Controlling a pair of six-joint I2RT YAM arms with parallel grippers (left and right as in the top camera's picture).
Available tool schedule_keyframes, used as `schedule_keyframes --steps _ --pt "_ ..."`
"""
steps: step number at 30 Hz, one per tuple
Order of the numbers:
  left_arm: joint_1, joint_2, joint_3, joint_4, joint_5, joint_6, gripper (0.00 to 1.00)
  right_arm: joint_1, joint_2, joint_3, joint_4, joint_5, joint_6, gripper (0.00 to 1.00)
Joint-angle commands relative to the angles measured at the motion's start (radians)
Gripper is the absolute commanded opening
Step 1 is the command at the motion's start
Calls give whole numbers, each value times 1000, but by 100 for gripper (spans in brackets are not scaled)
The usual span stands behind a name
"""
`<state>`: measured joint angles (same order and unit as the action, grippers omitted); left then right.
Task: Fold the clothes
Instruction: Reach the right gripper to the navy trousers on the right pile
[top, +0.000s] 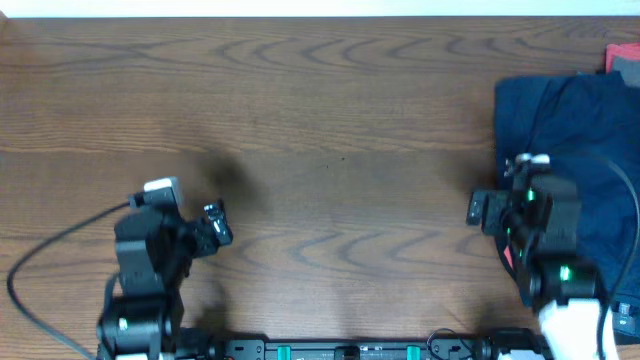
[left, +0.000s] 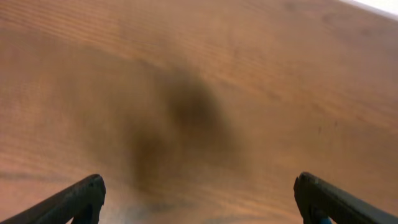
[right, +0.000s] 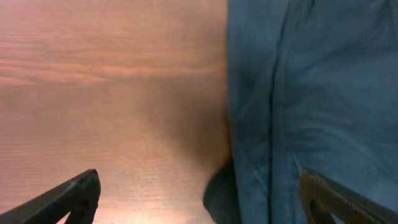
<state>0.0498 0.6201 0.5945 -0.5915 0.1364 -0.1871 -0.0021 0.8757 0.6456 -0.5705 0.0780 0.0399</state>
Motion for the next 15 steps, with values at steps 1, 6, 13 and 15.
schedule_keyframes --steps 1,6,13,15 --pt "-1 143 111 -86 14 -9 98 -35 191 141 -67 22 -37 99" --pt "-1 304 189 -184 14 -10 98 -39 379 246 -108 79 -33 99" --pt "-1 409 189 -216 14 -10 98 -101 545 243 -128 356 173 98" --pt "-1 421 189 -216 14 -10 98 -129 589 243 -134 360 186 92"
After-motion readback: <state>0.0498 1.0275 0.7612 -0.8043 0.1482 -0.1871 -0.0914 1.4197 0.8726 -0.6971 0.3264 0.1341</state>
